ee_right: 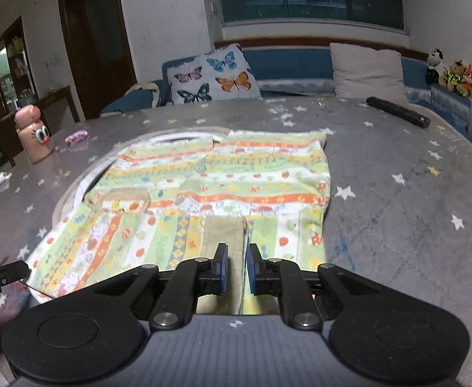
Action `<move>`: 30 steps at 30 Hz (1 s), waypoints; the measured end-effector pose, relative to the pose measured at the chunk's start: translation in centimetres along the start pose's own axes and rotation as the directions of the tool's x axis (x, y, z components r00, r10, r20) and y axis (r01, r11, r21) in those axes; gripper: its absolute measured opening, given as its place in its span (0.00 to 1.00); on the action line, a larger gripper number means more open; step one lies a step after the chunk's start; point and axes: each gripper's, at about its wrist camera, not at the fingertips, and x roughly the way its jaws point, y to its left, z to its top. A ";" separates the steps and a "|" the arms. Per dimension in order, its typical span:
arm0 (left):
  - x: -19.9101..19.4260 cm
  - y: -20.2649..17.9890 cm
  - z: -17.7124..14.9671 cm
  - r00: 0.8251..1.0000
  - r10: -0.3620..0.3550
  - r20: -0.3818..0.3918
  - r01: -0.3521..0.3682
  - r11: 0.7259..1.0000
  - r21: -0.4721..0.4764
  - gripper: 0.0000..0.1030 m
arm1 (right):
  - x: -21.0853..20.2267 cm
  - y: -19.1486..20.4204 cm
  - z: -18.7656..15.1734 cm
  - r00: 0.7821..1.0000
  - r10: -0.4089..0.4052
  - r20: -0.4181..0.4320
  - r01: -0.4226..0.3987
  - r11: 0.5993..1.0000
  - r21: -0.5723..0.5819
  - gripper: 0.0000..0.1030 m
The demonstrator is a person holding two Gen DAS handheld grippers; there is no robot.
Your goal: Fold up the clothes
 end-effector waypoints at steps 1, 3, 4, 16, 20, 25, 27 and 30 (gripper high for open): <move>0.2 0.0 0.3 1.000 0.004 0.003 -0.004 1.000 0.000 1.00 | -0.2 0.1 0.2 1.000 0.006 0.011 -0.006 1.000 -0.003 0.13; 0.6 -0.1 0.9 1.000 0.012 0.009 -0.012 1.000 0.003 1.00 | -0.2 0.3 0.5 1.000 0.022 0.022 -0.022 1.000 -0.011 0.18; 0.9 -0.1 1.2 1.000 0.013 0.012 -0.013 1.000 0.006 1.00 | -0.1 0.5 0.7 0.999 0.031 0.024 -0.030 0.999 -0.015 0.21; 5.6 -2.8 3.4 1.000 0.013 -0.018 -0.011 0.994 0.107 1.00 | 3.1 1.7 1.3 0.998 0.068 -0.004 -0.068 0.997 -0.047 0.36; 7.3 -2.8 3.3 0.998 0.033 -0.047 -0.027 0.993 0.111 1.00 | 3.8 1.6 1.0 0.997 0.074 -0.019 -0.076 0.995 -0.070 0.38; 7.2 -2.4 3.5 0.998 0.039 -0.040 -0.034 0.994 0.103 1.00 | 3.7 1.8 0.8 0.996 0.081 -0.024 -0.084 0.991 -0.104 0.45; 7.0 -2.4 3.7 0.998 0.047 -0.028 -0.044 0.994 0.103 1.00 | 3.4 1.9 0.9 0.997 0.082 -0.015 -0.083 0.990 -0.115 0.52; 7.4 -2.2 3.8 0.997 0.065 -0.030 -0.061 0.992 0.108 1.00 | 3.3 2.0 0.8 0.997 0.072 -0.013 -0.073 0.988 -0.139 0.55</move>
